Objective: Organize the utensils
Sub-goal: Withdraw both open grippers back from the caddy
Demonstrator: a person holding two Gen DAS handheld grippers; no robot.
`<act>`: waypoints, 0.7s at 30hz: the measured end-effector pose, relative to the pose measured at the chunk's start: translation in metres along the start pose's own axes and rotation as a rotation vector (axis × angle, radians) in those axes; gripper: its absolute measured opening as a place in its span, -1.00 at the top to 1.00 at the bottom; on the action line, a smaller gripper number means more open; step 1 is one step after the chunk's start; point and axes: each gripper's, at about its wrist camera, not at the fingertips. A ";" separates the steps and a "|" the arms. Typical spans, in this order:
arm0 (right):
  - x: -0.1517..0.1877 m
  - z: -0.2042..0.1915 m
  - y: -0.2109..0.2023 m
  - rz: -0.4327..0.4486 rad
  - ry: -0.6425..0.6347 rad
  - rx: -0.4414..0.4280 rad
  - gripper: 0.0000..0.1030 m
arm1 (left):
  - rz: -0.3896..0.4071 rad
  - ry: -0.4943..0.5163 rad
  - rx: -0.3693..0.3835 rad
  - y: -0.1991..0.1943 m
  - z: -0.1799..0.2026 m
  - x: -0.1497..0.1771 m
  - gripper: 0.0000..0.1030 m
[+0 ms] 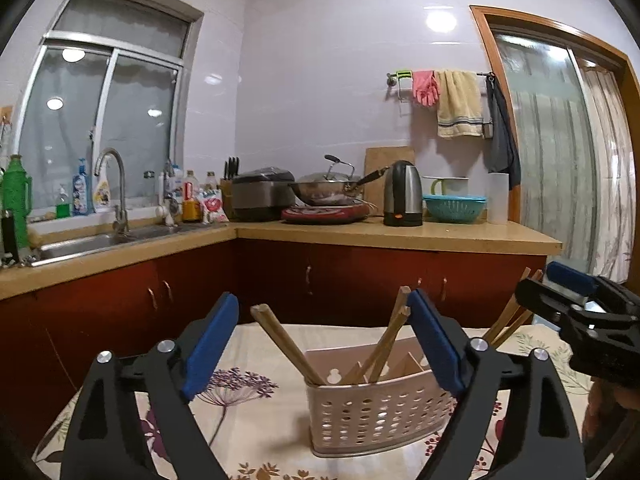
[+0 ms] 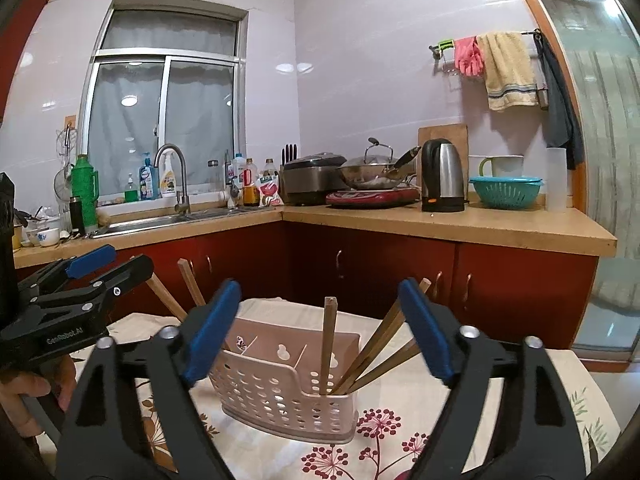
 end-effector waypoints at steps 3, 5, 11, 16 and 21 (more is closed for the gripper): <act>-0.001 0.000 -0.006 0.004 0.004 0.011 -0.76 | 0.015 0.022 -0.029 -0.005 0.003 0.001 -0.65; -0.002 0.001 -0.010 0.000 0.011 0.018 -0.77 | 0.020 0.030 -0.042 -0.008 0.003 0.001 -0.66; 0.000 0.003 -0.025 -0.033 0.044 0.057 -0.78 | 0.023 0.029 -0.102 -0.026 0.003 0.001 -0.67; 0.005 -0.002 -0.046 -0.065 0.052 0.097 -0.79 | 0.010 0.017 -0.151 -0.049 0.002 0.003 -0.68; 0.012 -0.009 -0.069 -0.104 0.063 0.115 -0.79 | -0.012 -0.002 -0.159 -0.074 0.004 0.009 -0.69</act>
Point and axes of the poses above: each gripper's, at about its wrist camera, not at the fingertips, and y roughly the way its jaws point, z to its right, x to its underside, and after that the axes turned 11 degrees about -y, right-handed
